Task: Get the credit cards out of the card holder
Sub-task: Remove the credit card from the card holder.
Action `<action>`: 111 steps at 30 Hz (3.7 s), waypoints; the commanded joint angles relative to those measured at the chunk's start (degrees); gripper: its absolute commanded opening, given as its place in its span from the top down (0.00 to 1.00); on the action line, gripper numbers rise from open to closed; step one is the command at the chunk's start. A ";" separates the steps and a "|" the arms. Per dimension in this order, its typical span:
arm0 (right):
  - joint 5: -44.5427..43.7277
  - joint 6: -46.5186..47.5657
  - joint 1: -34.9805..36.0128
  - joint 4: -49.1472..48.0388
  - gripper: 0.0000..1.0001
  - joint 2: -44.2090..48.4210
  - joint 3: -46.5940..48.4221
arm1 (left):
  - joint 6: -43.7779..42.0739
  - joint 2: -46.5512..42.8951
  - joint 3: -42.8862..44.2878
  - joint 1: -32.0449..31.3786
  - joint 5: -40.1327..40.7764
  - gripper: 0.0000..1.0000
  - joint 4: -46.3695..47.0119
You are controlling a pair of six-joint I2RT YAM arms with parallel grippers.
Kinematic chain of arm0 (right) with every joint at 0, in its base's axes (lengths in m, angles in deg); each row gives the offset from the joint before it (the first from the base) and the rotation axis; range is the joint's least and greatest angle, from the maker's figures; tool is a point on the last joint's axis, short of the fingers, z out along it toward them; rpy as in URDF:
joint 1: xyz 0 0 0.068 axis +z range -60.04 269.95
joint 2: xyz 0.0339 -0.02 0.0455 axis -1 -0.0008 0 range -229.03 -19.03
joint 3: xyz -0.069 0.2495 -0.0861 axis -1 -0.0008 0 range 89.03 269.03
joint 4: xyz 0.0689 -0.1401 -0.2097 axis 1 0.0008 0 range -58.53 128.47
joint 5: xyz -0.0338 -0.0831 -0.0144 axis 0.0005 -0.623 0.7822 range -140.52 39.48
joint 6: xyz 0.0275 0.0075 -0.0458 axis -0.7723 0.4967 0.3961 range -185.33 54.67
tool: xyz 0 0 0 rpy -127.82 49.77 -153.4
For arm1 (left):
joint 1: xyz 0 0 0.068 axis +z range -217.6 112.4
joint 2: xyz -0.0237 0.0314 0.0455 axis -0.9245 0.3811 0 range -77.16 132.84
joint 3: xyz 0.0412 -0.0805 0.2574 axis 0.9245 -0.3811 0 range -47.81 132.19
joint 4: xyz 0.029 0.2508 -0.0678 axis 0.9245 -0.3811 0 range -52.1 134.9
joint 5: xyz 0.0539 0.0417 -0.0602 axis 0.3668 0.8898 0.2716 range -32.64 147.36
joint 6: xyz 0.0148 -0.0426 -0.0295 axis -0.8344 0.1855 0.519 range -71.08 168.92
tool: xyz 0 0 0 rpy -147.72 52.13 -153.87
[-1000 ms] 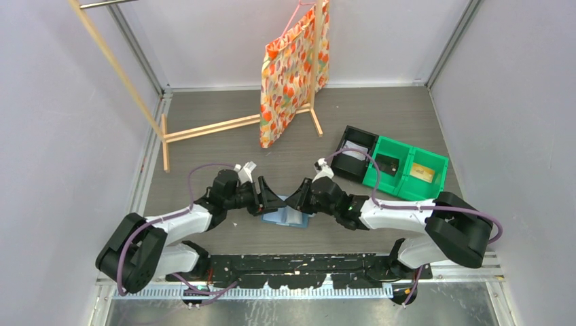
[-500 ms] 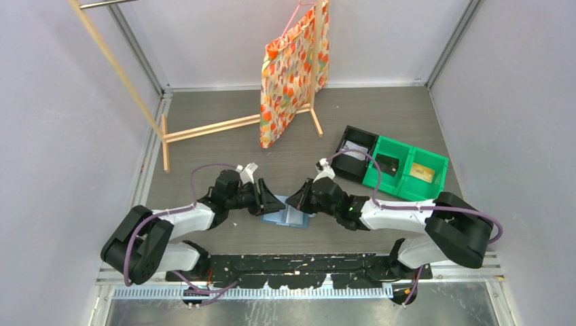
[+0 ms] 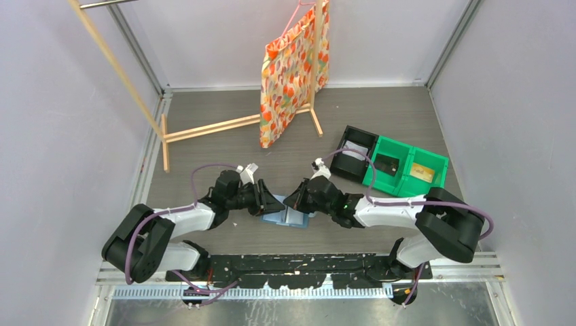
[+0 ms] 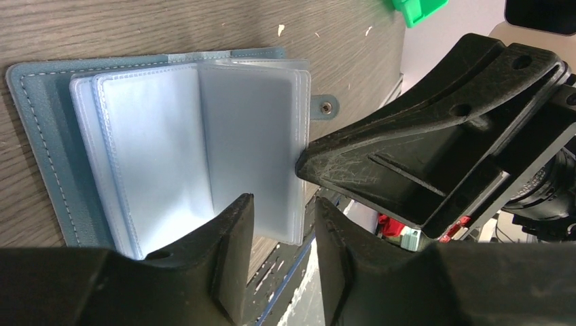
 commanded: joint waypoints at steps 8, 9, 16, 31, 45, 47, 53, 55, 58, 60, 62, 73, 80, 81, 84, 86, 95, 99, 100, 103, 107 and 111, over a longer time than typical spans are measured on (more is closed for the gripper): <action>0.17 0.23 0.19 0.02 0.97 -0.48 4.03 | -1.55 -0.48 -0.12 0.07 0.13 0.88 0.61; -0.07 0.29 0.21 0.08 0.97 -0.18 3.88 | -1.52 -0.56 -0.08 0.07 0.13 0.90 0.48; -5.08 0.89 -0.19 3.52 0.79 6.42 0.96 | -1.74 -0.87 -0.07 0.07 1.02 0.99 -0.77; 2.22 0.22 -1.05 -3.14 0.68 3.97 -2.97 | -5.04 -6.14 0.27 0.07 12.16 0.99 -14.79; 8.86 -5.55 -3.09 -16.78 0.54 -6.44 -7.36 | -5.33 -4.06 0.15 0.07 11.40 0.99 -13.86; 8.16 -5.81 -3.24 -16.30 0.51 -5.88 -7.92 | -4.50 -3.01 -0.13 0.08 10.79 1.00 -11.90; 7.14 -5.91 -3.68 -14.09 0.46 -4.11 -8.95 | -2.13 -0.57 -0.87 0.16 8.57 1.00 -5.96; 7.45 -6.69 -3.80 -14.98 0.46 -4.77 -9.30 | -1.64 0.48 -0.84 0.16 8.21 0.99 -4.80; 8.98 -8.48 -3.99 -19.25 0.46 -6.80 -10.29 | -1.40 1.93 -0.63 0.16 7.57 1.00 -3.56; 9.92 -9.89 -4.15 -22.99 0.46 -8.71 -10.91 | -1.63 2.87 -0.47 0.16 7.64 0.99 -3.65; 10.24 -11.45 -4.26 -27.37 0.51 -10.07 -12.05 | -2.02 3.75 -0.34 0.16 7.87 0.99 -4.24; 8.99 -14.53 -5.96 -35.59 0.92 -11.49 -15.97 | -4.20 6.61 0.15 0.16 10.09 1.00 -7.04; 11.59 -14.78 -6.33 -40.05 0.90 -13.77 -15.27 | -4.46 7.69 0.28 0.16 9.38 1.00 -6.32; 12.08 -14.90 -6.29 -41.35 0.86 -14.54 -15.04 | -4.47 7.89 0.24 0.16 9.26 0.99 -6.14; 12.85 -16.13 -6.26 -46.01 0.83 -17.44 -14.87 | -4.39 7.93 0.15 0.16 8.94 0.99 -5.91; 12.95 -16.95 -6.41 -48.17 0.89 -19.15 -15.24 | -4.38 7.67 0.11 0.16 8.92 0.99 -6.04; 11.27 -17.14 -8.88 -50.63 0.99 -18.37 -20.97 | -5.04 4.85 -0.29 0.58 12.14 0.99 -10.42; 11.32 -16.52 -9.15 -49.23 0.99 -17.33 -21.50 | -5.09 4.84 -0.96 1.32 12.17 0.99 -10.47; 11.35 -16.40 -9.16 -48.95 0.99 -17.19 -21.60 | -5.01 4.78 -1.16 1.45 12.19 0.99 -10.41; 11.64 -16.12 -9.53 -48.50 0.99 -16.58 -22.28 | -4.85 4.23 -1.62 1.94 12.23 1.00 -10.64; 12.42 -14.71 -10.99 -44.45 0.99 -12.29 -24.20 | -4.82 2.31 -1.74 2.26 12.31 0.99 -11.70; 13.03 -11.35 -11.69 -33.95 0.99 -2.70 -24.53 | -5.14 0.14 -0.99 2.35 12.14 0.99 -13.55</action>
